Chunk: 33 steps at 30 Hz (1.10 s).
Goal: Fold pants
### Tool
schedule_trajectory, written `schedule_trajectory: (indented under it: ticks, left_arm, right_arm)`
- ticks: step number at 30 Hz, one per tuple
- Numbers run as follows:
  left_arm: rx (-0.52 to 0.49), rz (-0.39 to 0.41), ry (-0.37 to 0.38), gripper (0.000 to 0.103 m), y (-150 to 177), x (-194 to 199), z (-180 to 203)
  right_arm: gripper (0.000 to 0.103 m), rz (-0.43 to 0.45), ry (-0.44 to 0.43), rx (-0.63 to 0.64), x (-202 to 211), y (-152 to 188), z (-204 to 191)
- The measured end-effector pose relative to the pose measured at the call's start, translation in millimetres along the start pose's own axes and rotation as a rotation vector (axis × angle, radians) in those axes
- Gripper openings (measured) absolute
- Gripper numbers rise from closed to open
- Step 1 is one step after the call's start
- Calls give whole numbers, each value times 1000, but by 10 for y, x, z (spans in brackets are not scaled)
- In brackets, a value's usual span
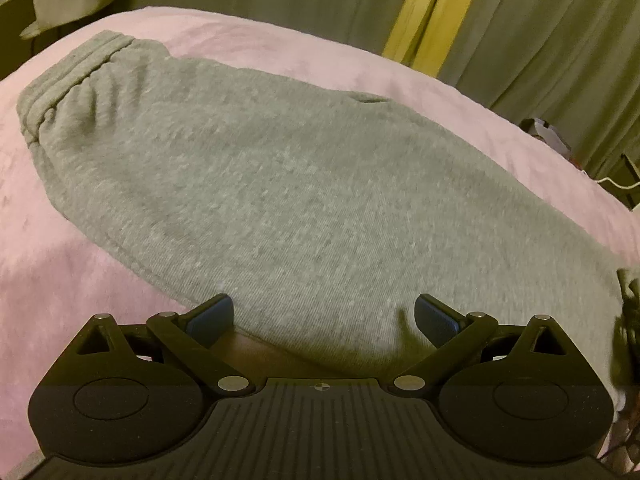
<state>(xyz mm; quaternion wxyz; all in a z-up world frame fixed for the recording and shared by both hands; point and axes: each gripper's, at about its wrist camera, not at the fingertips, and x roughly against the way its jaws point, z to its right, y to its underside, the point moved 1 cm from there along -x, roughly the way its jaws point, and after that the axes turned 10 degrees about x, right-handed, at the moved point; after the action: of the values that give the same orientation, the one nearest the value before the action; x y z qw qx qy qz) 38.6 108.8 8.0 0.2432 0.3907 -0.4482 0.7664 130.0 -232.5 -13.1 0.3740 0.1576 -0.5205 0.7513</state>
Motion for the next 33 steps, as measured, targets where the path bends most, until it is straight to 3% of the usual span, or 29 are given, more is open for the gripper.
schedule_trajectory:
  ticks: [2,5,10,12,14,15,17,20,21,22,24,25,29,33]
  left_arm:
    - [16,0,8,101,-5,7,-27]
    - [36,1,17,101,-18,15,-62]
    - [49,11,23,101,-20,42,-70]
    - [48,19,21,101,-16,60,-64]
    - [41,19,21,101,-5,67,-57]
    - [39,19,22,101,-3,68,-54]
    - [30,9,27,101,-4,69,-38]
    - [-2,-13,44,101,-21,46,28]
    - [-18,-15,54,101,-27,42,73]
    - [-29,-16,69,101,-35,41,117]
    - [-52,-28,135,101,-69,30,240]
    - [-56,-40,165,101,-83,16,304]
    - [-74,-136,282,101,-150,-169,674]
    - [-149,-190,301,101,-105,-438,1112]
  right_arm:
    - [12,37,-16,-56,180,-75,87]
    - [9,171,-47,-16,667,-209,3]
    - [9,329,-287,213,1381,-12,-652]
    - [9,299,-417,260,1403,170,-920]
    - [10,195,-511,282,1299,295,-1146]
    - [12,155,-514,314,1244,343,-1235]
    - [12,170,-485,378,1280,347,-1293]
    - [27,169,-516,374,1372,232,-1132]
    - [38,177,-533,342,1438,246,-1058]
    - [61,181,-555,288,1468,233,-913]
    - [90,200,-572,180,1534,238,-632]
    - [96,214,-565,123,1547,262,-474]
    - [97,167,-461,-22,1435,416,-38]
    - [97,69,-431,-192,1218,517,177]
